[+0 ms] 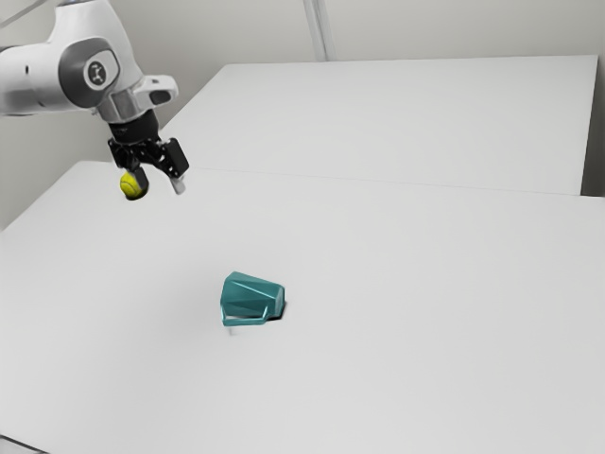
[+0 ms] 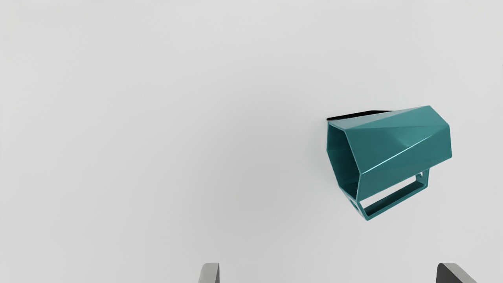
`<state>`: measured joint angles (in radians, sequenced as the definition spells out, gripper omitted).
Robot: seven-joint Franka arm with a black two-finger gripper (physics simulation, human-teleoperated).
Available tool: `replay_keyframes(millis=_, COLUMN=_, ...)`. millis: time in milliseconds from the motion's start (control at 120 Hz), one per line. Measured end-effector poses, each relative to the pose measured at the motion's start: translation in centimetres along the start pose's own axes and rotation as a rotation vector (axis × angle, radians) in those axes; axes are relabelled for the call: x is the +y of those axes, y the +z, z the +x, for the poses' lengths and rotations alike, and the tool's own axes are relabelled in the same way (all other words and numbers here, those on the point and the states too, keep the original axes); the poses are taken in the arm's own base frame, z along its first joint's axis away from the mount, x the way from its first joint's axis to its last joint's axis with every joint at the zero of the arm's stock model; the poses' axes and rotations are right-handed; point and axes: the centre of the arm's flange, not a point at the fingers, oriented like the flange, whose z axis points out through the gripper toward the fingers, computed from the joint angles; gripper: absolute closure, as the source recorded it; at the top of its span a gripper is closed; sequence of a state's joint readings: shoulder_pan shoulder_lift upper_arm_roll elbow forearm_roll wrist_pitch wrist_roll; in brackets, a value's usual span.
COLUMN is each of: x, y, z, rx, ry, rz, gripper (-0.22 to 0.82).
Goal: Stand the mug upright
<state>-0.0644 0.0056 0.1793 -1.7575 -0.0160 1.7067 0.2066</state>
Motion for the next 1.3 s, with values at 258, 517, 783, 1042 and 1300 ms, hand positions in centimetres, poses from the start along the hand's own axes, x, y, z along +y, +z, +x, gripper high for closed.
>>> replay_keyframes(millis=258, x=-0.7, y=0.8, z=0.1, rx=0.074, ry=0.009, rz=-0.024, gripper=0.0)
replay_keyframes(millis=517, x=-5.3, y=5.5, z=-6.5, rx=0.261, ry=-0.016, rz=-0.199, gripper=0.0)
replay_keyframes(millis=783, x=-8.0, y=11.9, z=-9.2, rx=0.437, ry=0.0, rz=-0.403, gripper=0.0)
replay_keyframes(millis=1042, x=-10.6, y=16.2, z=-14.1, rx=0.543, ry=0.146, rz=-0.378, gripper=0.0)
replay_keyframes(millis=1300, x=-12.8, y=18.8, z=-16.1, rx=0.59, ry=0.256, rz=-0.293, gripper=0.0)
